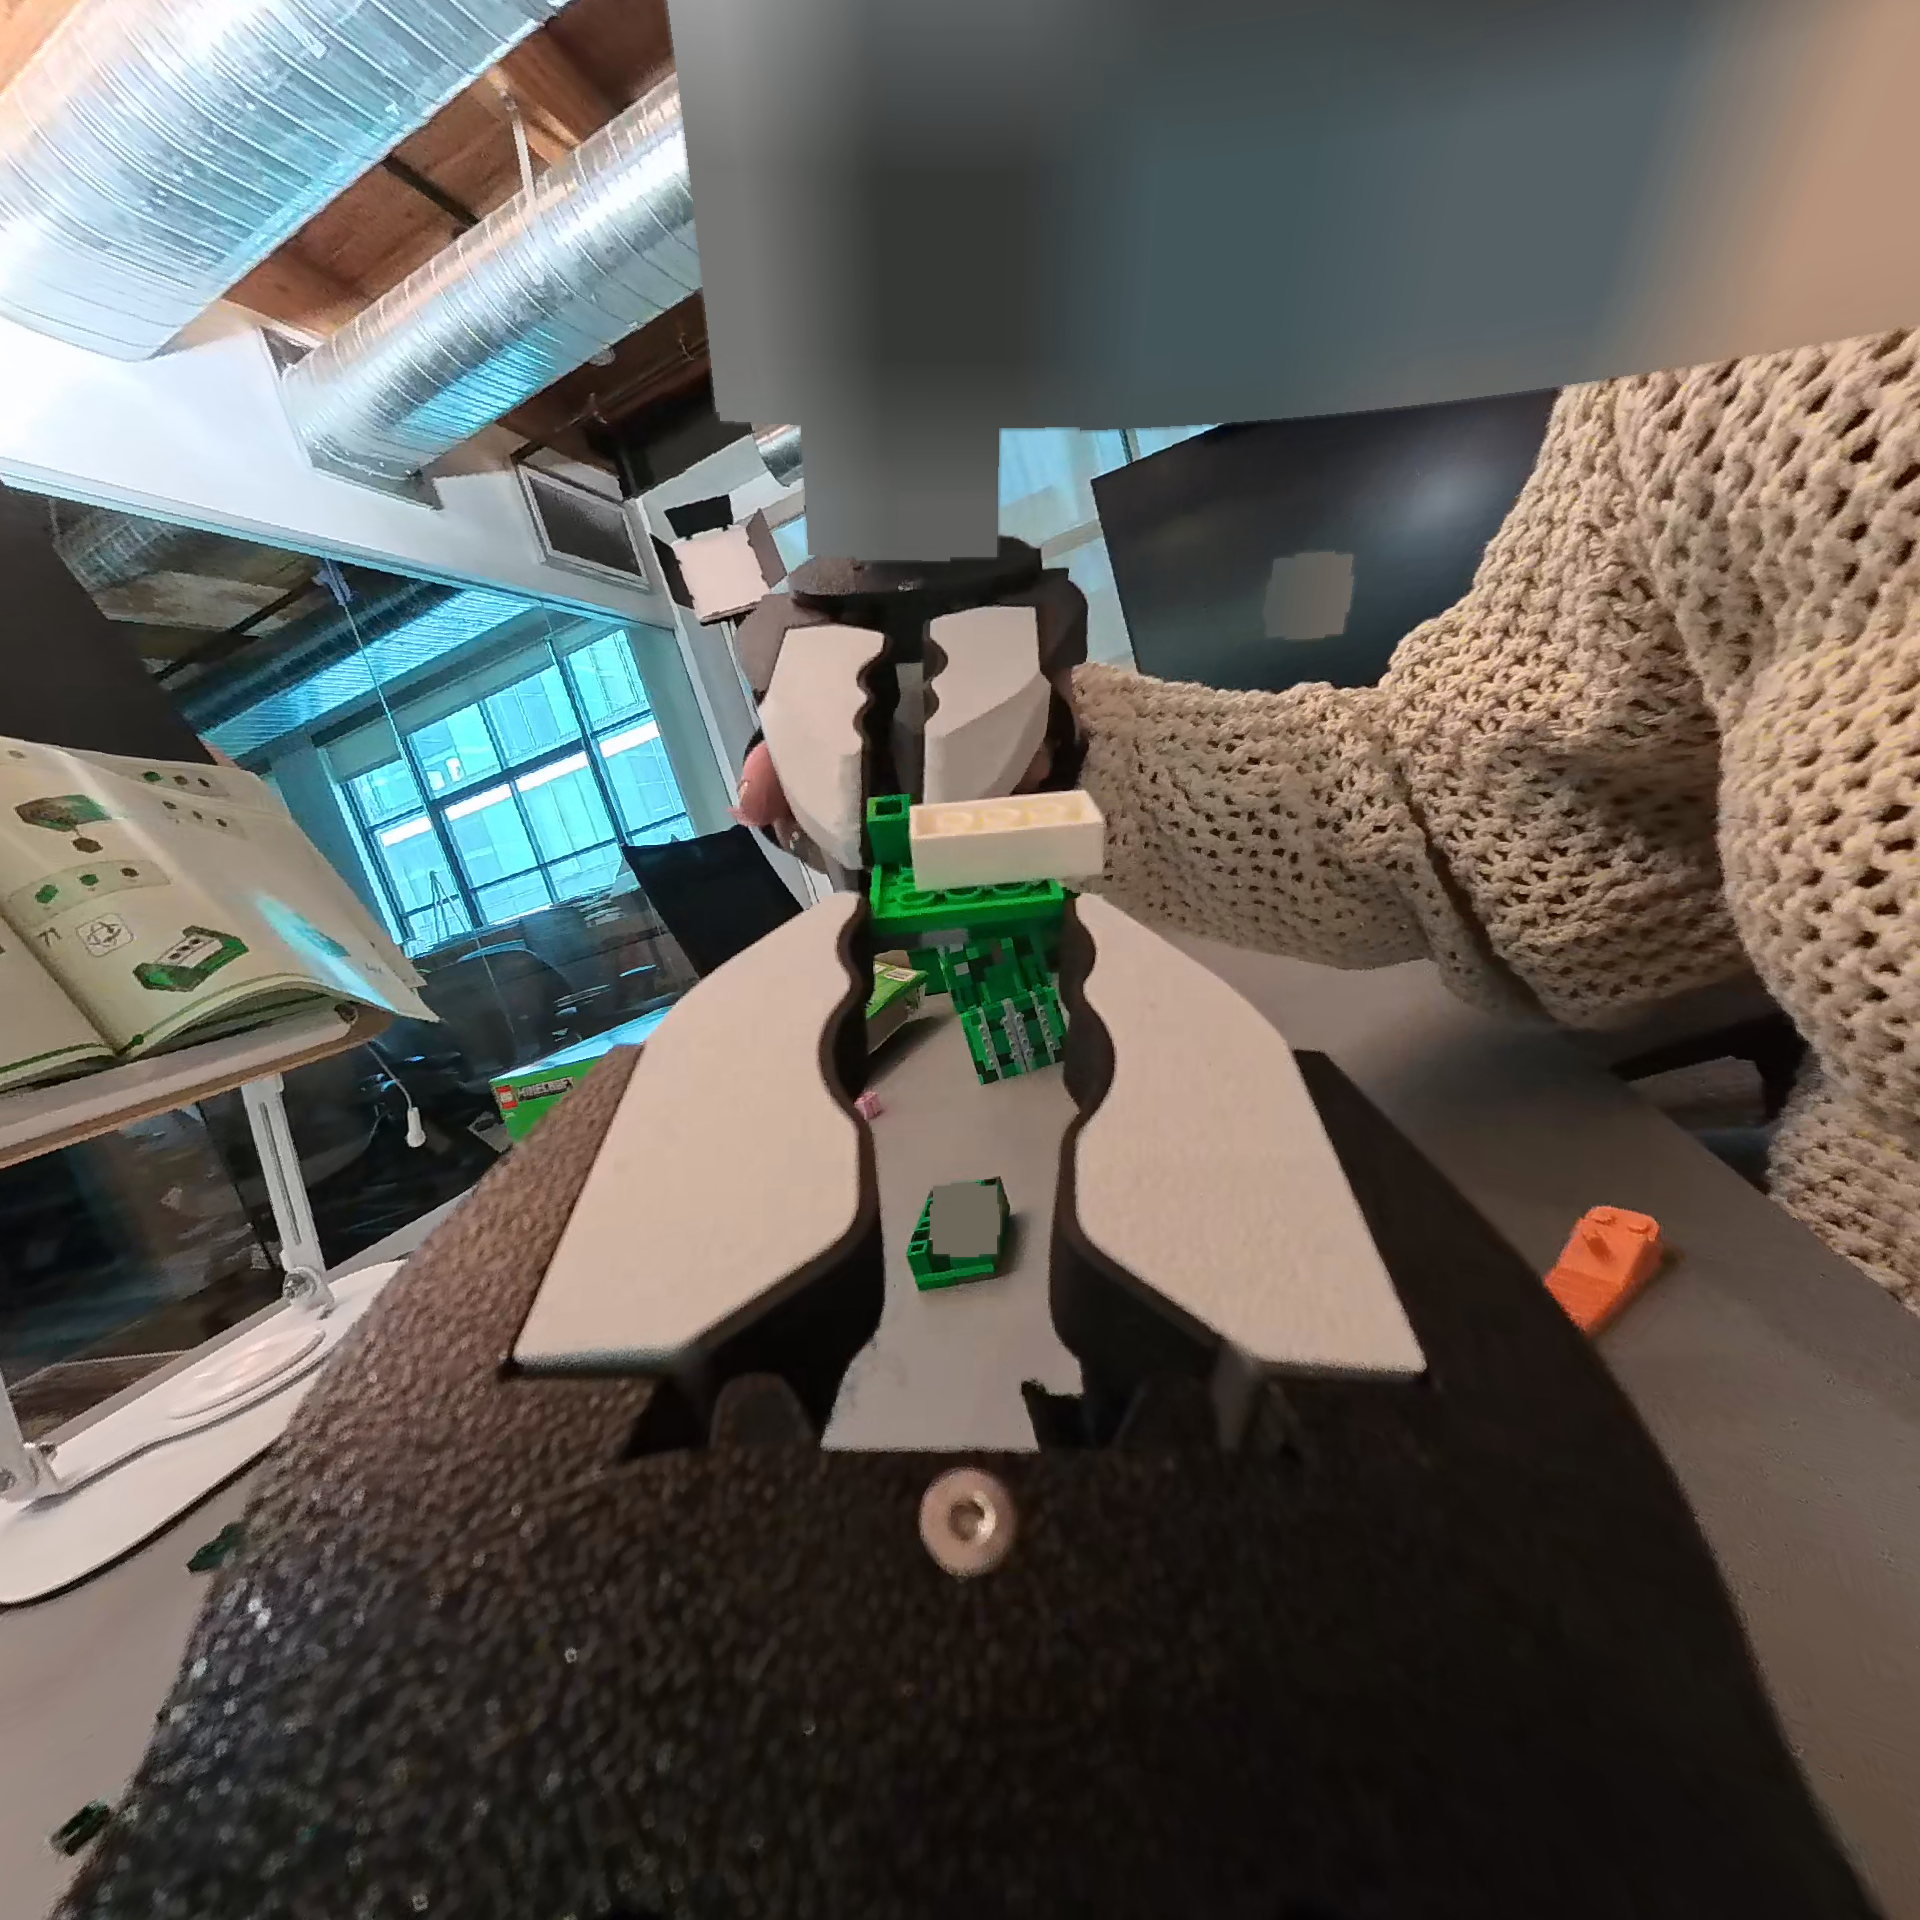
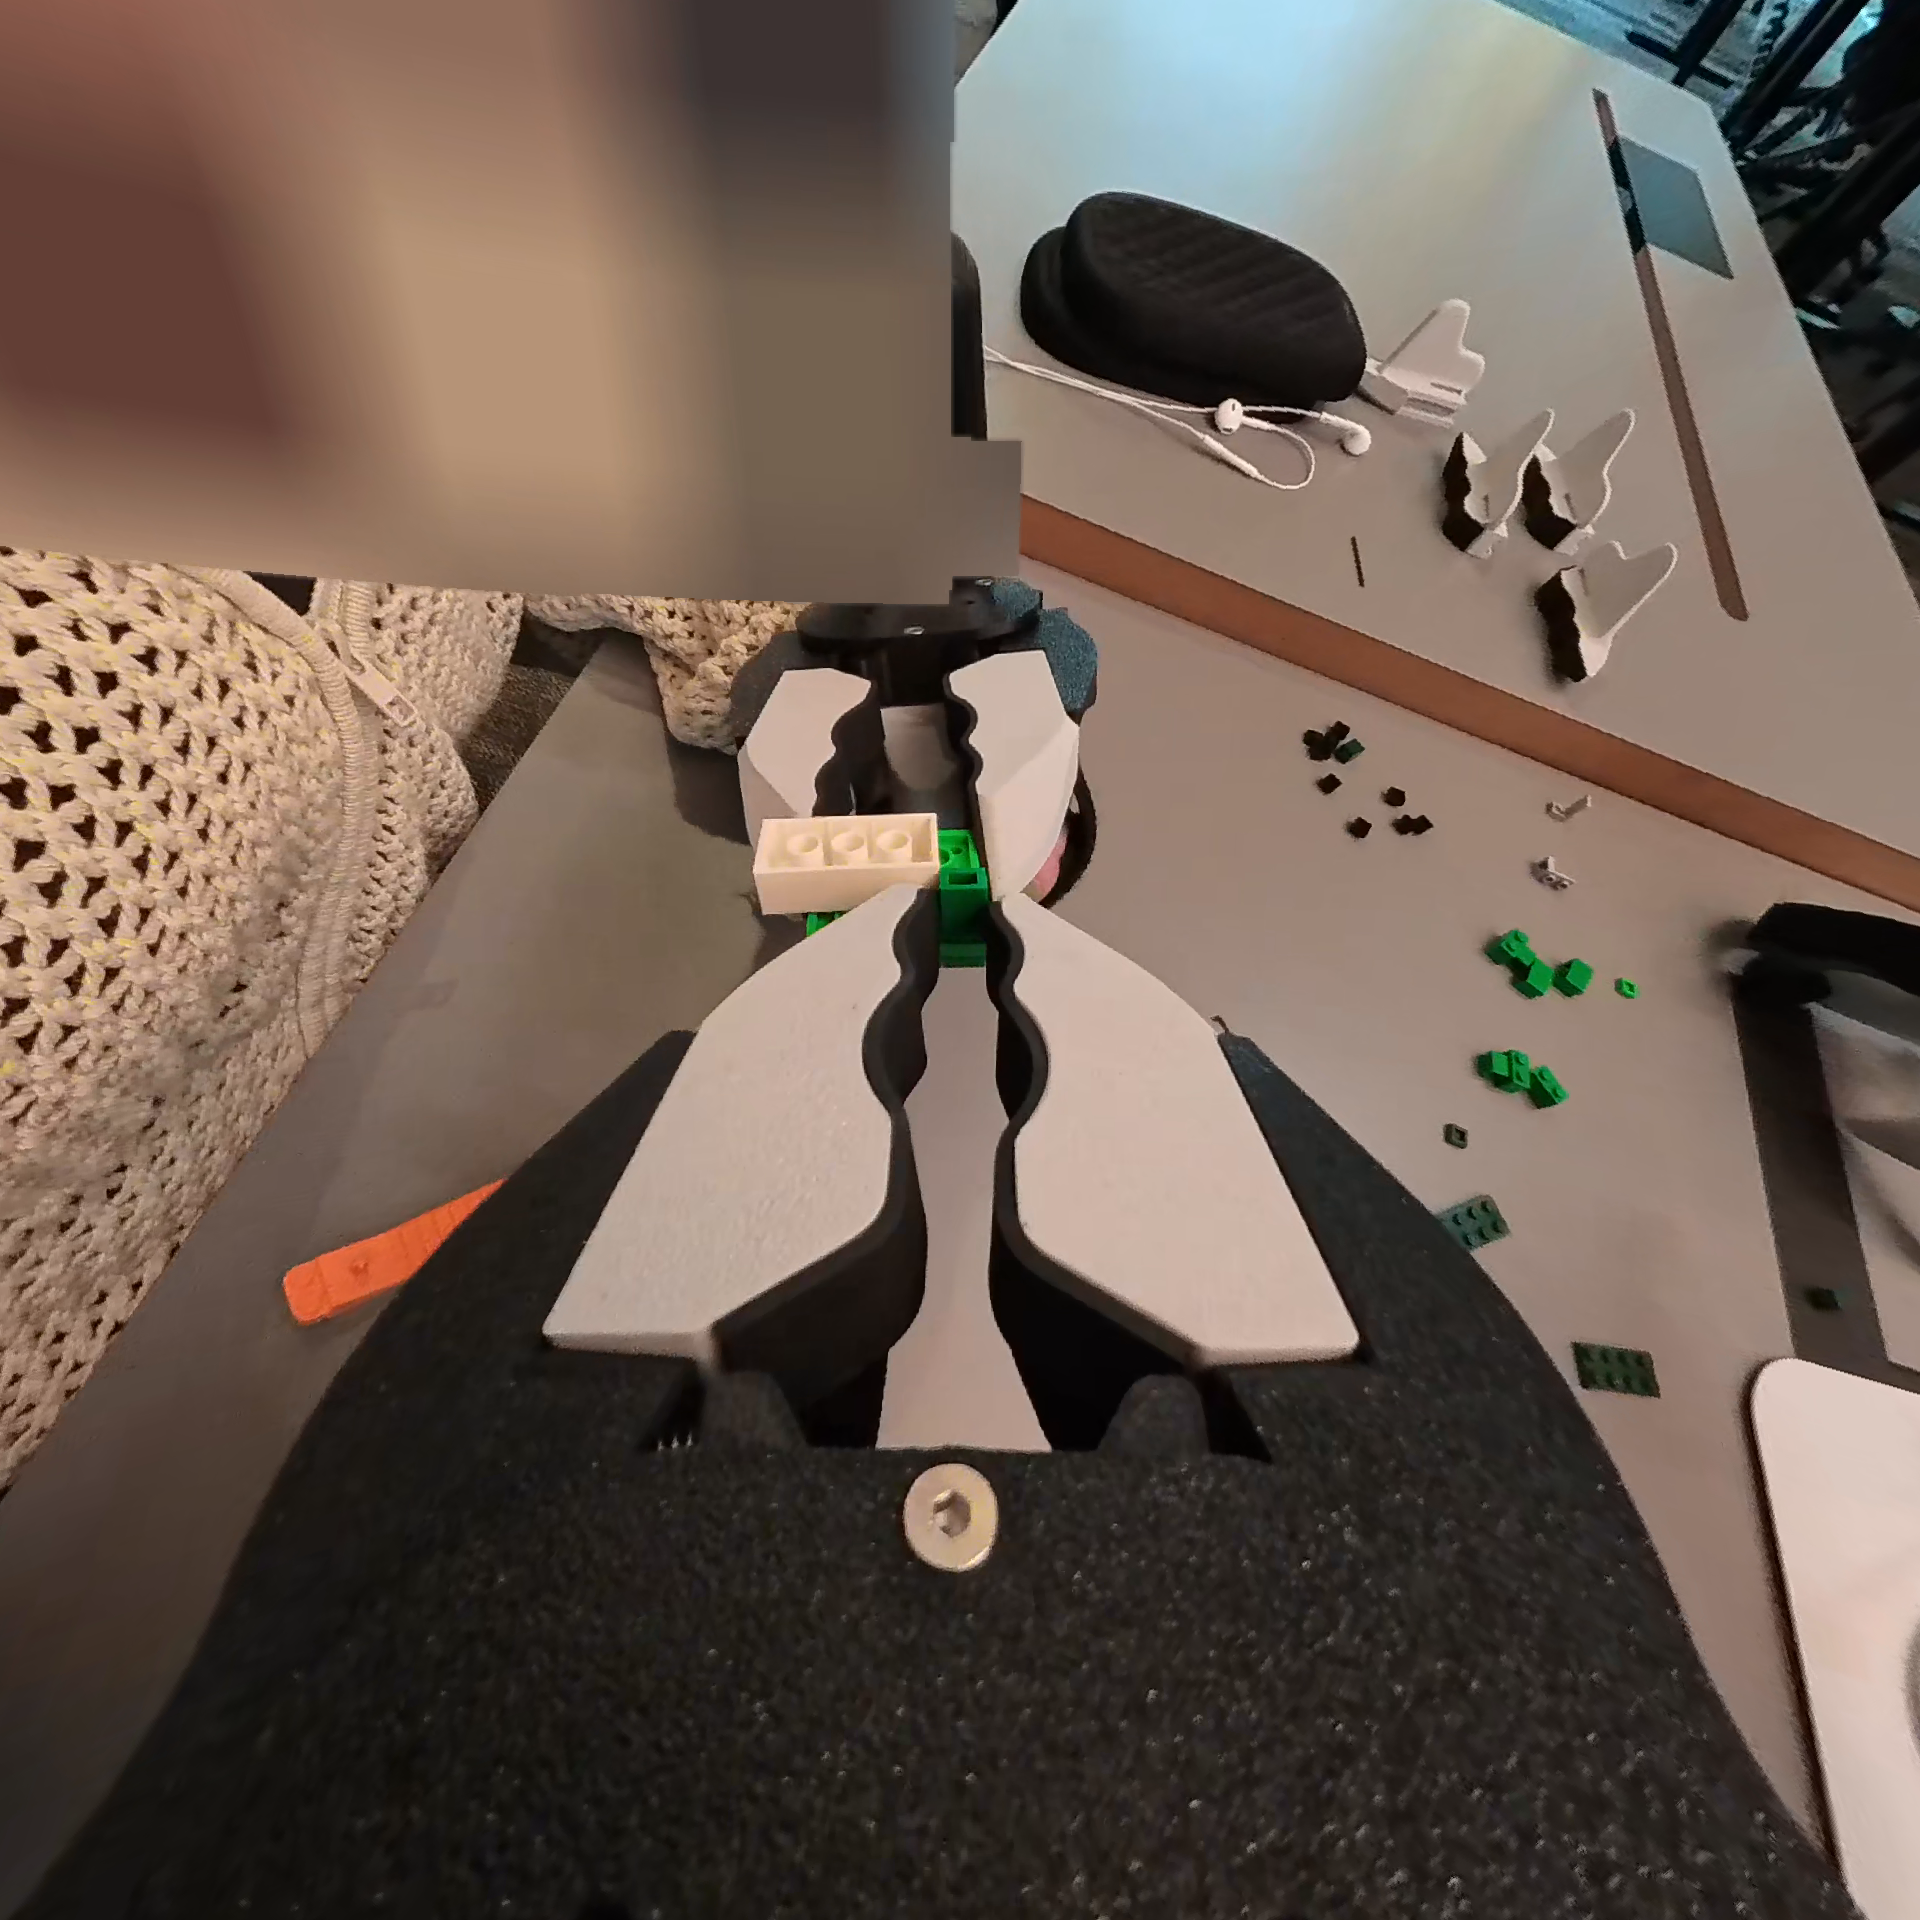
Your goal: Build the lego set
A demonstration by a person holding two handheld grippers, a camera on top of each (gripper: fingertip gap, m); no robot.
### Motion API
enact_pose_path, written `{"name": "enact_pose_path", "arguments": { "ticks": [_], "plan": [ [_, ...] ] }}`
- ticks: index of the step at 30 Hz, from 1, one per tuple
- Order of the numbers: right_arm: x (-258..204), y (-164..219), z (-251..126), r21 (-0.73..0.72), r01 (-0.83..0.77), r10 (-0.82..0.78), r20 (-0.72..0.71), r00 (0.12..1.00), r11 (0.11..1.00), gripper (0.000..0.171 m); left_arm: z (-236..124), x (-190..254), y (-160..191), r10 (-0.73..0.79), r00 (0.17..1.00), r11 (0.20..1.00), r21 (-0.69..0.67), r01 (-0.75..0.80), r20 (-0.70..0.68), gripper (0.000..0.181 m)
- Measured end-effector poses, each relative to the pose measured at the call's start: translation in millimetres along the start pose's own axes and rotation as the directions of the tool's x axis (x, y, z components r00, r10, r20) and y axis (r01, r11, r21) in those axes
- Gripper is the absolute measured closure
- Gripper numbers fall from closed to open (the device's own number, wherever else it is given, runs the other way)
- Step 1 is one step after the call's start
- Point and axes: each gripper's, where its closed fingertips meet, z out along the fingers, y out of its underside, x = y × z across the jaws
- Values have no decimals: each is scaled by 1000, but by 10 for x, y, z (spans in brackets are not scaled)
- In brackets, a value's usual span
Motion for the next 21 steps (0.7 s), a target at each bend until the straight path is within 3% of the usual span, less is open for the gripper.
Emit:
{"name": "enact_pose_path", "arguments": {
  "ticks": [15, 21],
  "plan": [
    [1, 19, -6, 12, -3, 3, 17, 1000, 1000, 156, 2, 9, 1, 8, 1000, 1000, -9, -8, -1, 148],
    [75, 40, -118, -8, 76, -76, -112, 991, 997, 126, -7, -90, 25, -5, 999, 1000, -30, 7, 53, 148]
  ]
}}
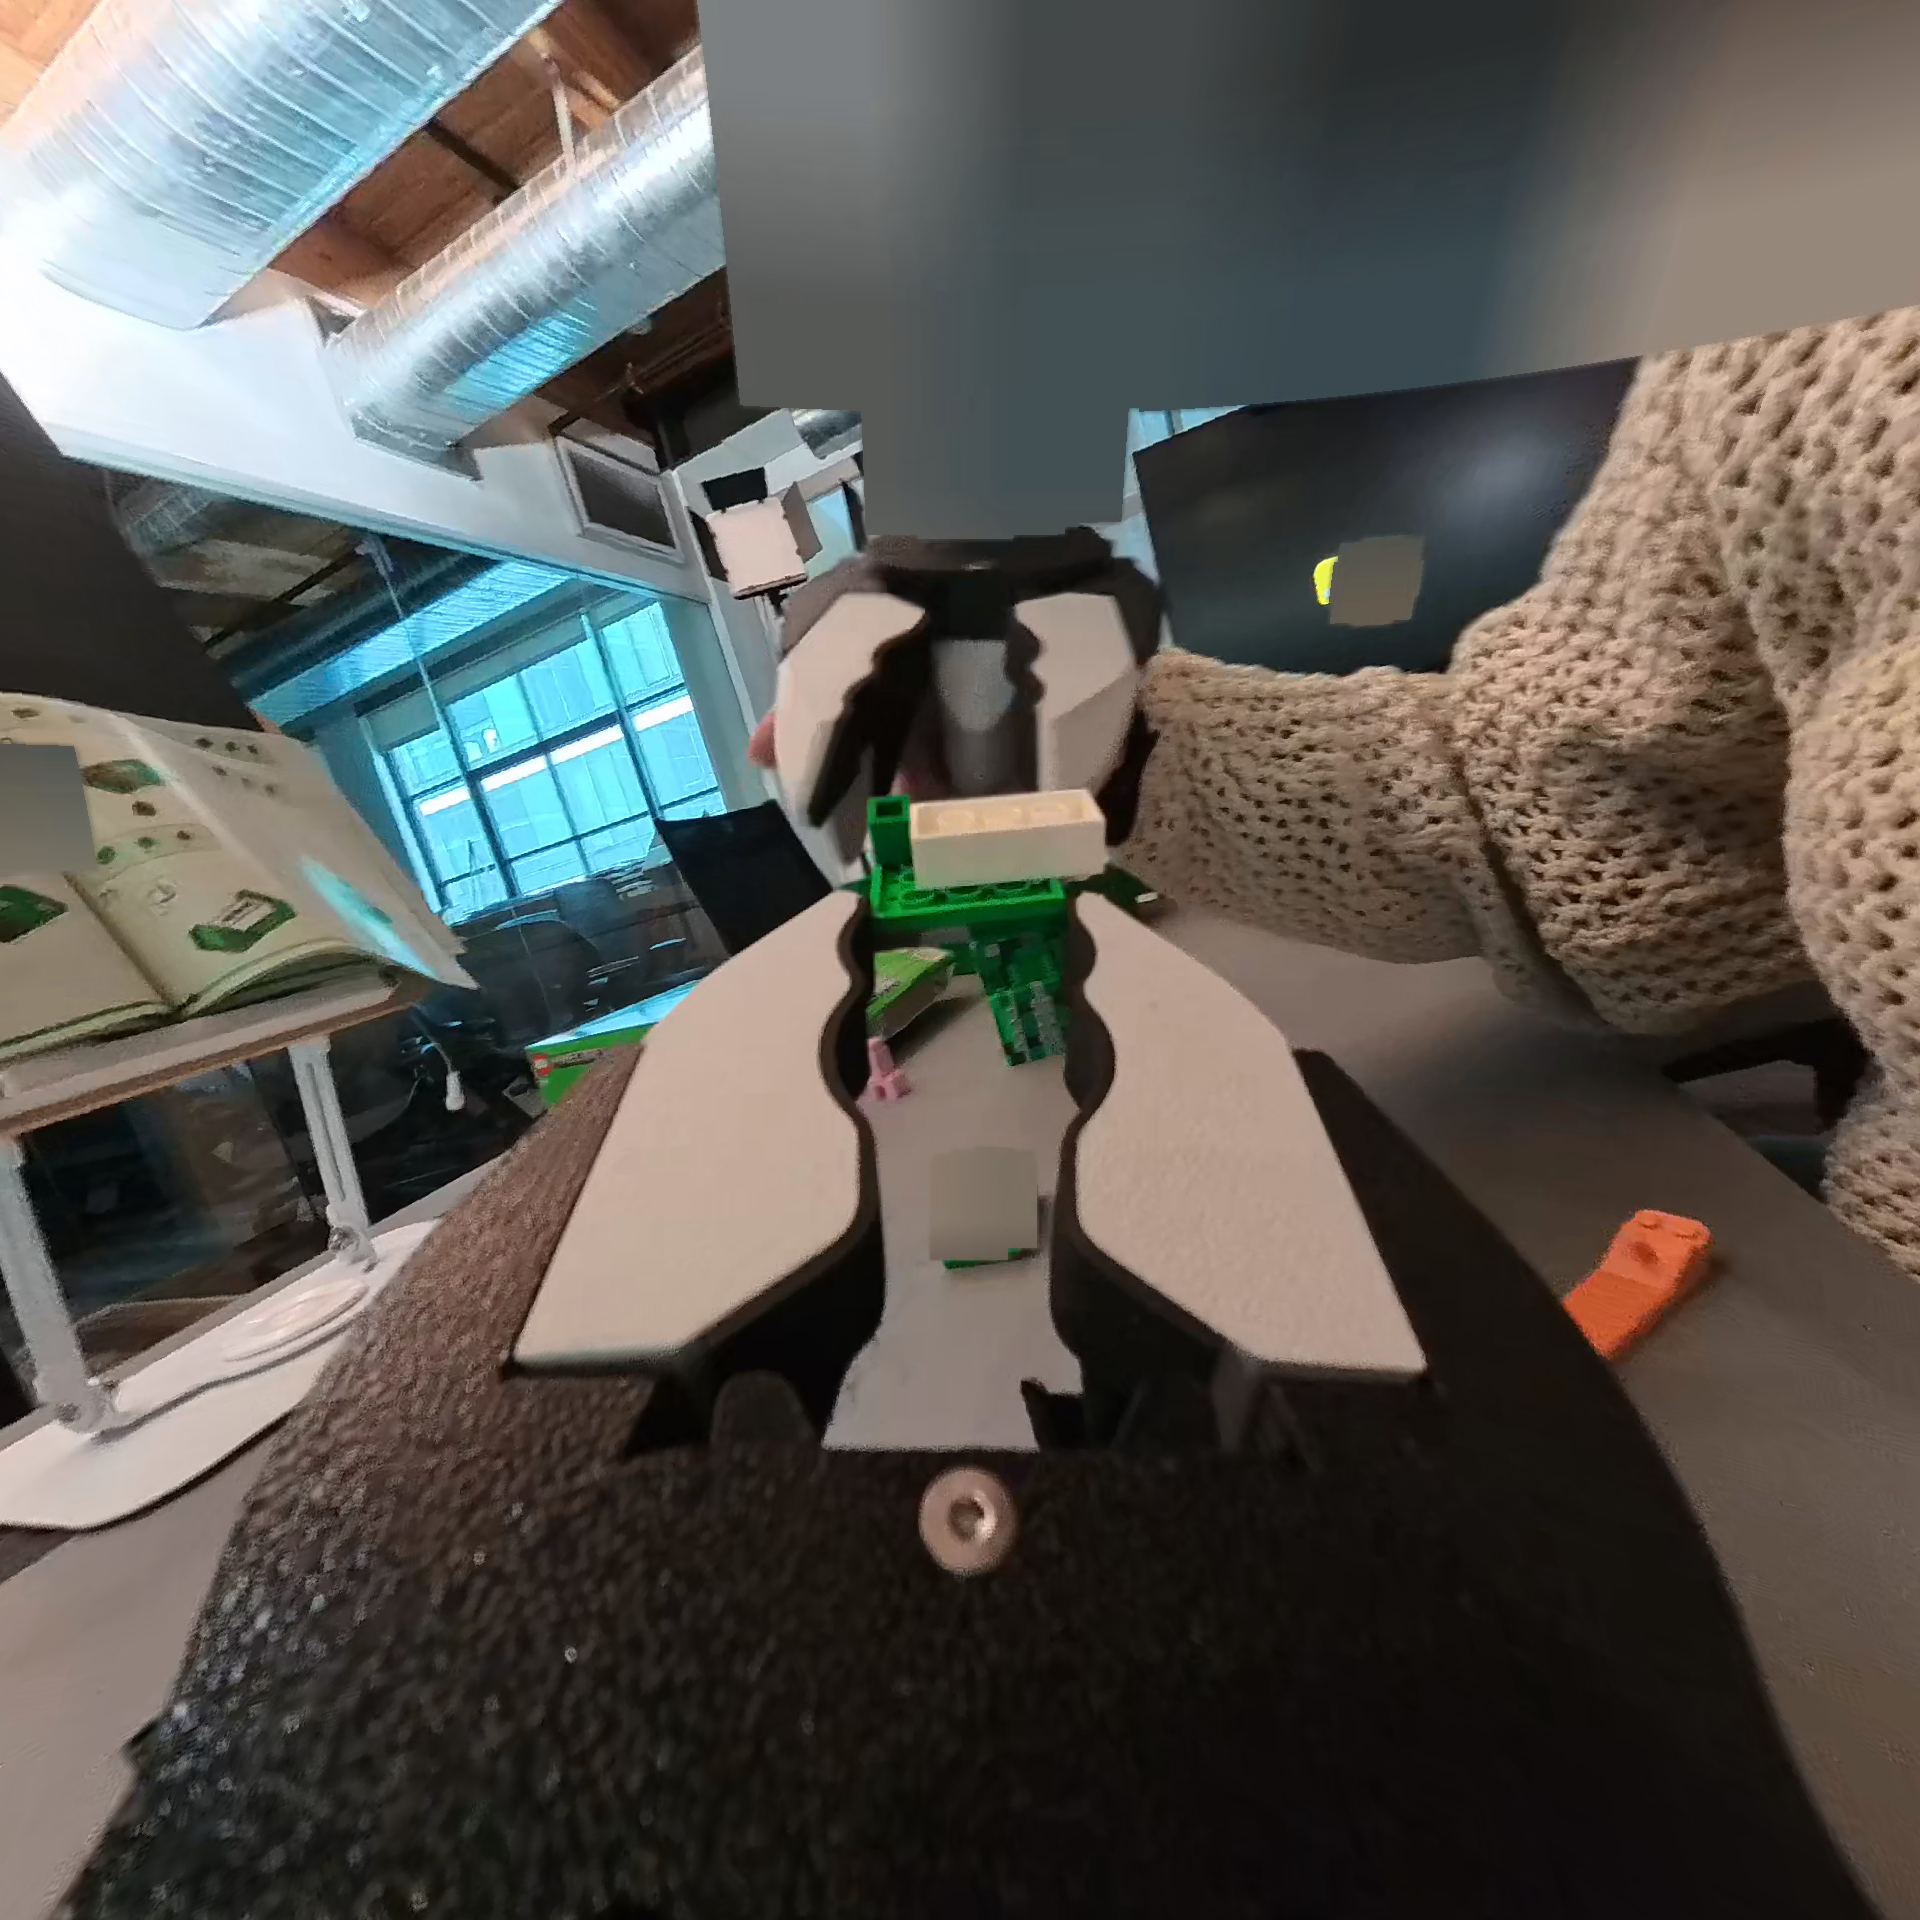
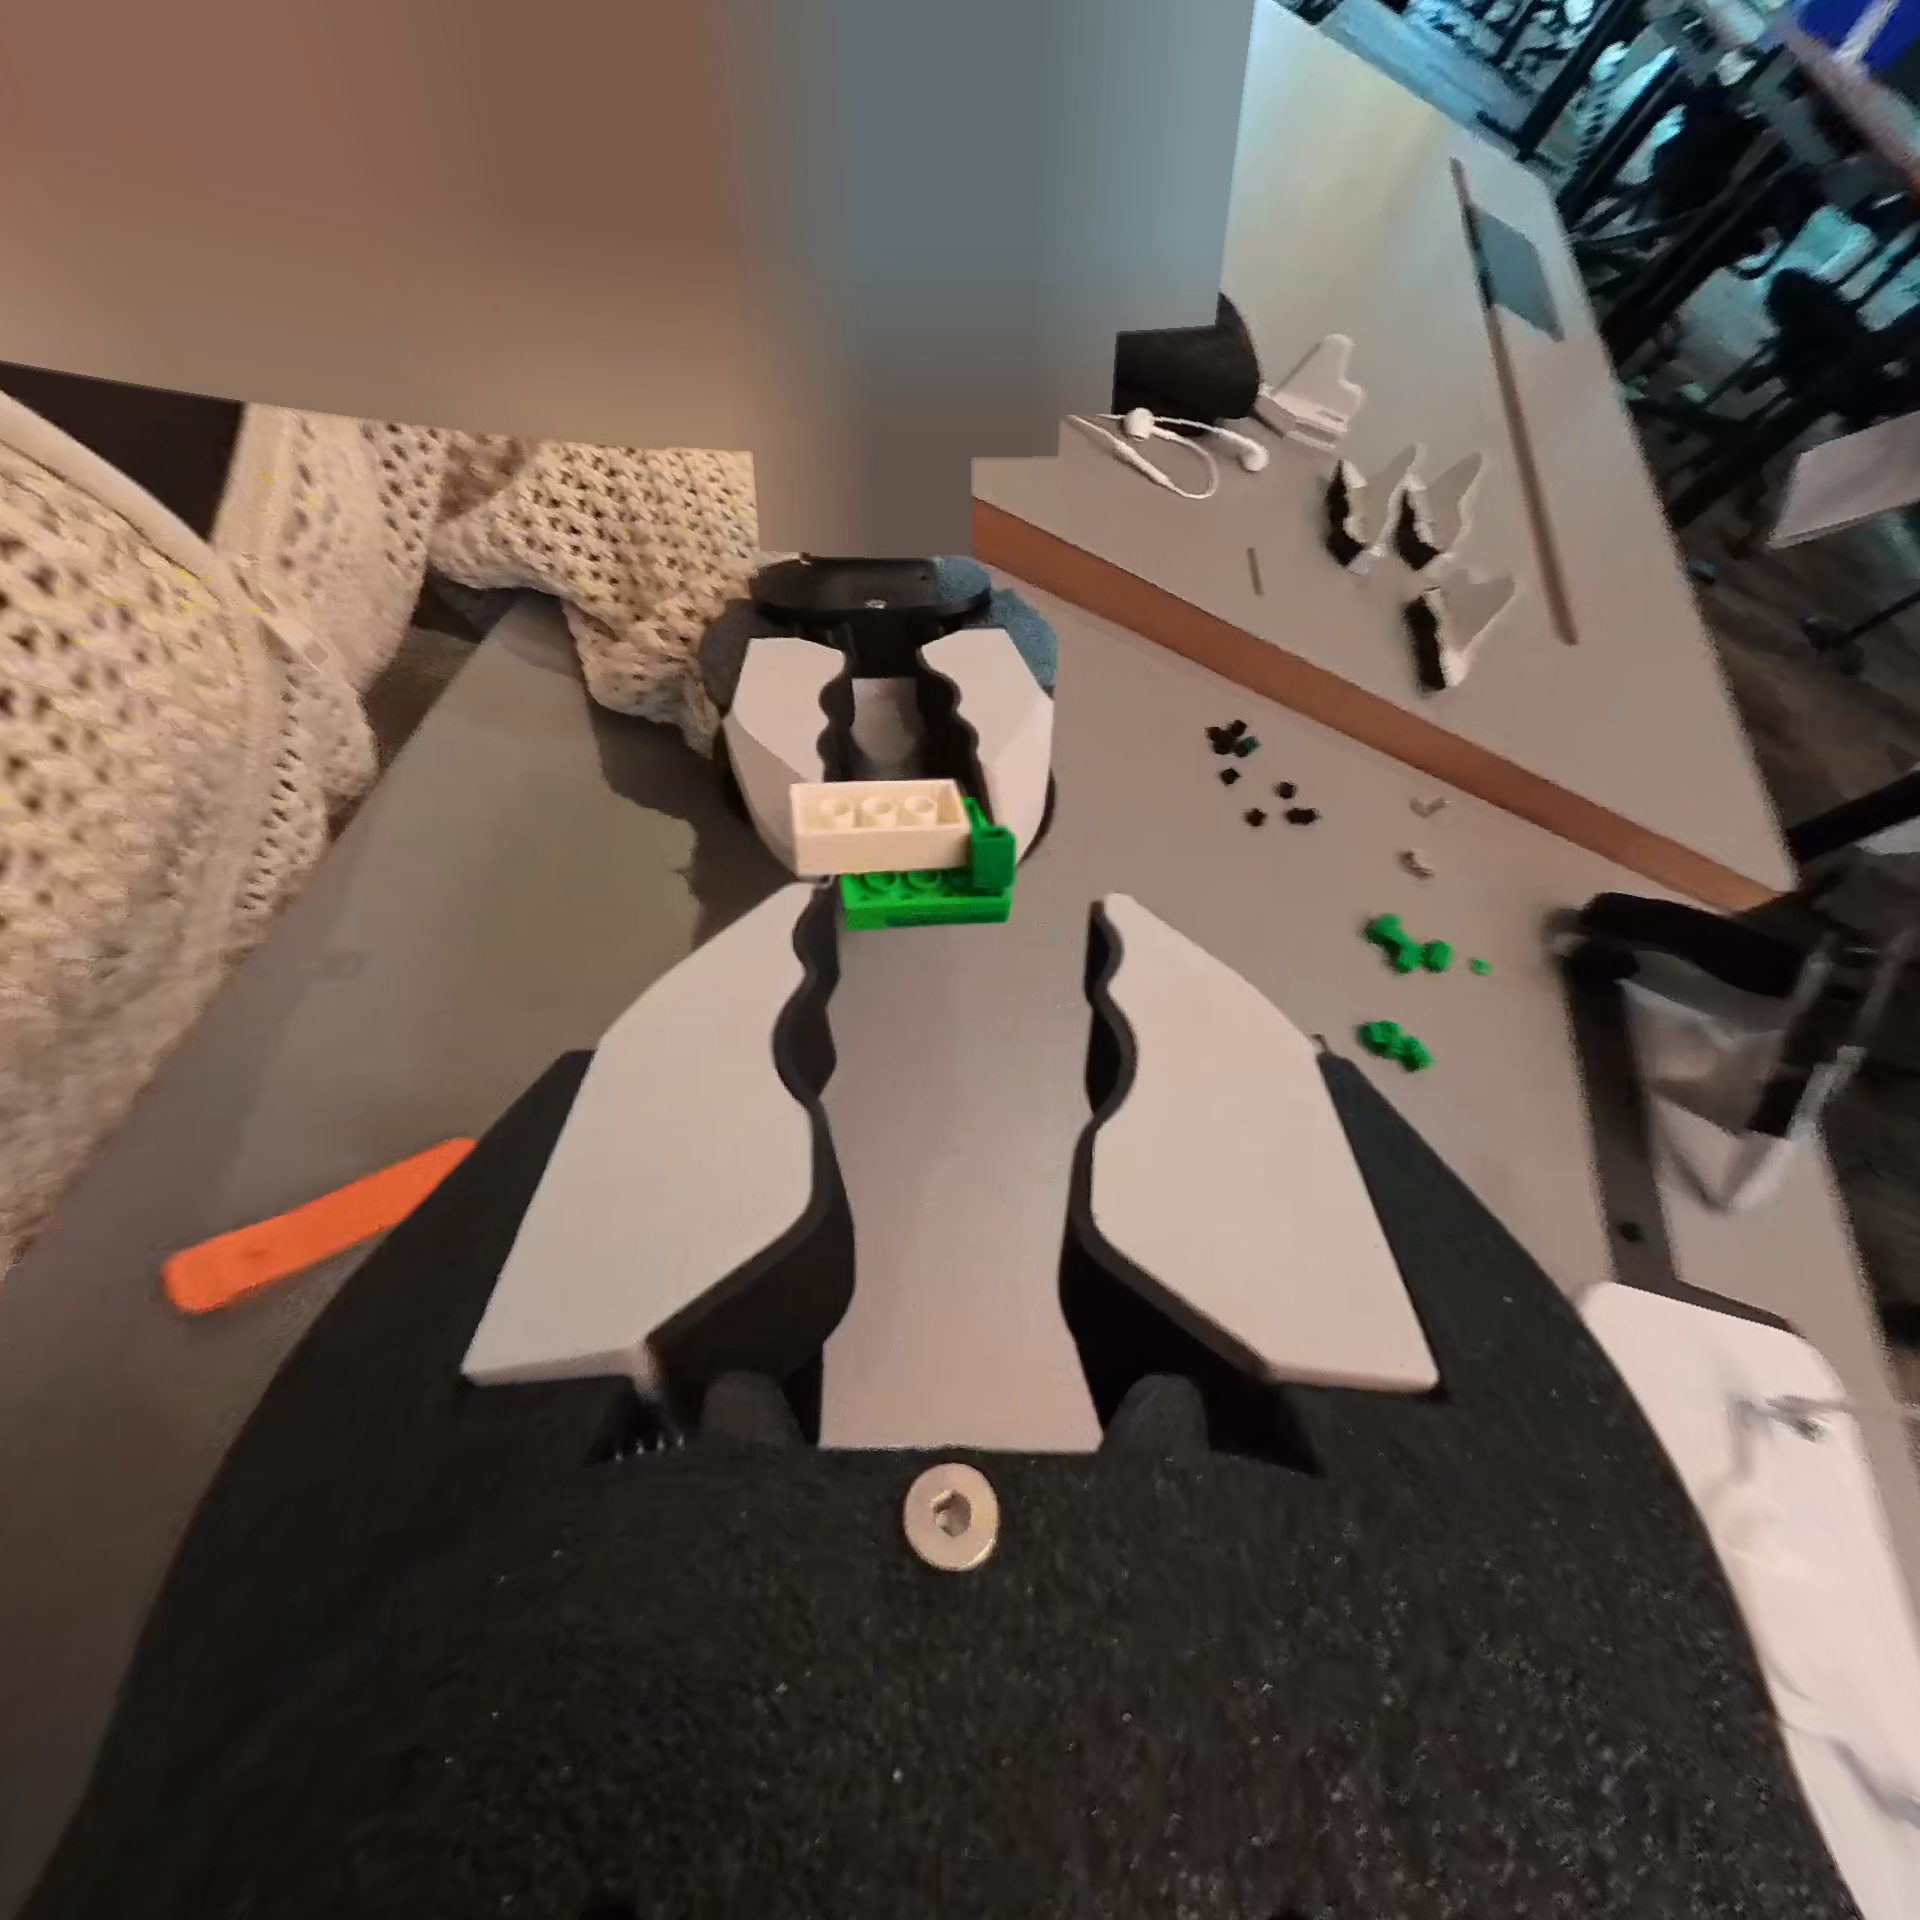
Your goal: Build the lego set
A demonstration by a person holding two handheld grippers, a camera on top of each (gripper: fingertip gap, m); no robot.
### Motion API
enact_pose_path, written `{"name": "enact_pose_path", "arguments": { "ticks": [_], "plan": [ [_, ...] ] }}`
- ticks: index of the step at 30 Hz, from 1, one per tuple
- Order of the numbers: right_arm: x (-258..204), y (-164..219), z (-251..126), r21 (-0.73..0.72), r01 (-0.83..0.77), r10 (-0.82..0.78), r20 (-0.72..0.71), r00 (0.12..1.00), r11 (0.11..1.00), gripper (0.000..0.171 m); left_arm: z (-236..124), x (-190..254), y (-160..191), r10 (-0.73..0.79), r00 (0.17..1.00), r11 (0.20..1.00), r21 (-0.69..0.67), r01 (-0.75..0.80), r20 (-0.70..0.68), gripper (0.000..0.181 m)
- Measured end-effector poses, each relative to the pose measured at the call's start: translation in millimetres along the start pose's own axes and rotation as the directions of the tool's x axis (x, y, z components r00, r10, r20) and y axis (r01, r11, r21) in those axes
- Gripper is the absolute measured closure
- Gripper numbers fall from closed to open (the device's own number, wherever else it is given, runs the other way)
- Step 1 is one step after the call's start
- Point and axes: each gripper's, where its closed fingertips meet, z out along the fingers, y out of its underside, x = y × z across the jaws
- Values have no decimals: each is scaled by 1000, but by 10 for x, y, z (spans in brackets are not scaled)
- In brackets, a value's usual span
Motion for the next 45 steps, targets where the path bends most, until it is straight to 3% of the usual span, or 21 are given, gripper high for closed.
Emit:
{"name": "enact_pose_path", "arguments": {
  "ticks": [3, 6, 10, 12, 14, 22, 24, 37, 41, 45],
  "plan": [
    [78, 66, -60, -101, 158, -174, -174, 969, 982, 108, -9, -78, 24, -22, 999, 1000, -15, 23, 37, 148],
    [204, 195, -38, -363, 356, -475, -329, 816, 861, 94, -11, -110, 37, -47, 998, 999, -21, 49, 49, 148],
    [253, 254, 118, -610, 520, -784, -309, 539, 598, 95, -5, -100, 42, -67, 997, 997, -26, 68, 40, 148],
    [282, 187, 156, -635, 555, -838, -330, 434, 538, 104, -2, -92, 46, -78, 996, 996, -29, 79, 31, 148],
    [280, 97, 167, -607, 592, -848, -366, 384, 530, 118, 1, -94, 49, -88, 996, 996, -34, 89, 28, 148],
    [277, 127, 249, -585, 647, -873, -329, 361, 488, 137, 13, -69, 60, -118, 993, 992, -48, 118, 5, 148],
    [273, 128, 254, -580, 656, -876, -332, 350, 483, 151, 15, -56, 60, -120, 993, 992, -51, 120, -2, 148],
    [280, 115, 252, -554, 617, -828, -413, 379, 559, 152, 17, -36, 10, -168, 985, 986, -17, 168, -27, 147],
    [294, 172, 270, -538, 587, -796, -405, 449, 605, 152, 20, -48, 43, -195, 981, 981, -32, 194, -24, 147],
    [318, 319, 295, -512, 494, -698, -363, 617, 703, 152, 34, -80, 143, -244, 970, 967, -78, 242, -15, 147]
  ]
}}
